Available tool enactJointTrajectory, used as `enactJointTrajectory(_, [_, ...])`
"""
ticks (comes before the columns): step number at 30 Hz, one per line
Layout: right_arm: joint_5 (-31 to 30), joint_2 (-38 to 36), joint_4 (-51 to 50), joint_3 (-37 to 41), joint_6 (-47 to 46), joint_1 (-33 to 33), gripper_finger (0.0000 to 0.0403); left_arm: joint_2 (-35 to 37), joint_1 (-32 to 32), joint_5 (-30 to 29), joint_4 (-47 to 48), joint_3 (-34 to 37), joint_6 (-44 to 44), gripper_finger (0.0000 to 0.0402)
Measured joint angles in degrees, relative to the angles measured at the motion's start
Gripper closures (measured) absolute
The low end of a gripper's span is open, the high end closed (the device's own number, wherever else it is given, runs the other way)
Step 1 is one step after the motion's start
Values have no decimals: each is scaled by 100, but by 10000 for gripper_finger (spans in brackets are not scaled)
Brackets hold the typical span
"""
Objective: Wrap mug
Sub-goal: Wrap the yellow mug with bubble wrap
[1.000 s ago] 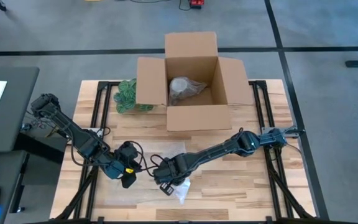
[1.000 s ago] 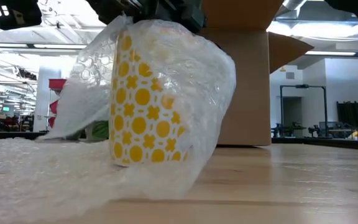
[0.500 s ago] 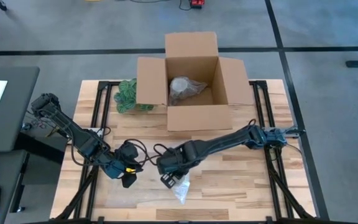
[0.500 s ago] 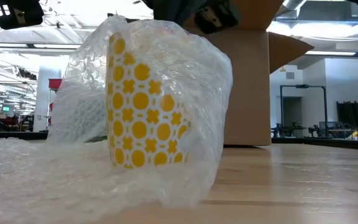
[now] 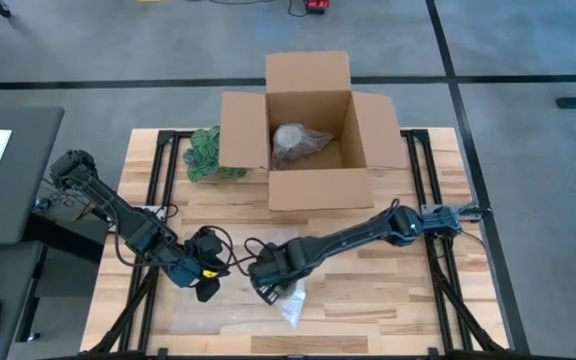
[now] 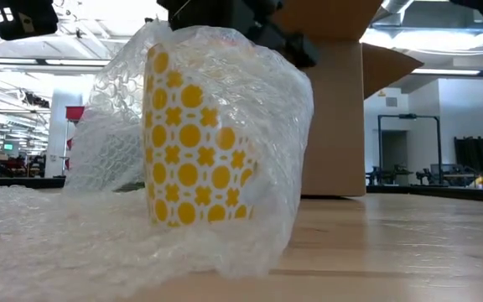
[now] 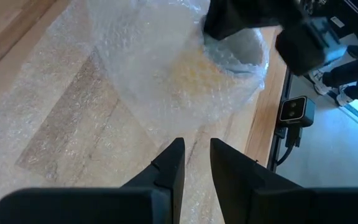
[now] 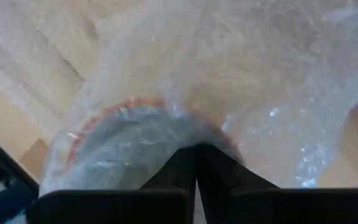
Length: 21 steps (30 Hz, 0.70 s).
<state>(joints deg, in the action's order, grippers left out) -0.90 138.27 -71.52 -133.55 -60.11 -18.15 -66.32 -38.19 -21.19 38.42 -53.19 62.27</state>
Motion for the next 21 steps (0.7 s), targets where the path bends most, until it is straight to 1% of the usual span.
enactJointTrajectory(5, [-125, 406, 62, -16, 161, -39, 403, 0, 1, -4, -1, 0, 2, 346])
enactJointTrajectory(10, [-112, 414, 42, -16, 336, -83, 403, 0, 1, -8, -10, 0, 2, 346])
enactJointTrajectory(14, [-16, 240, -40, -120, 386, -65, 403, 3, 0, -14, -23, 0, 2, 346])
enactJointTrajectory(17, [219, -90, 67, -124, 532, -45, 403, 4, 1, -15, -25, 0, -12, 346])
enactJointTrajectory(21, [244, -437, 23, -135, 713, -35, 400, 4, 1, -19, -28, 0, -12, 346])
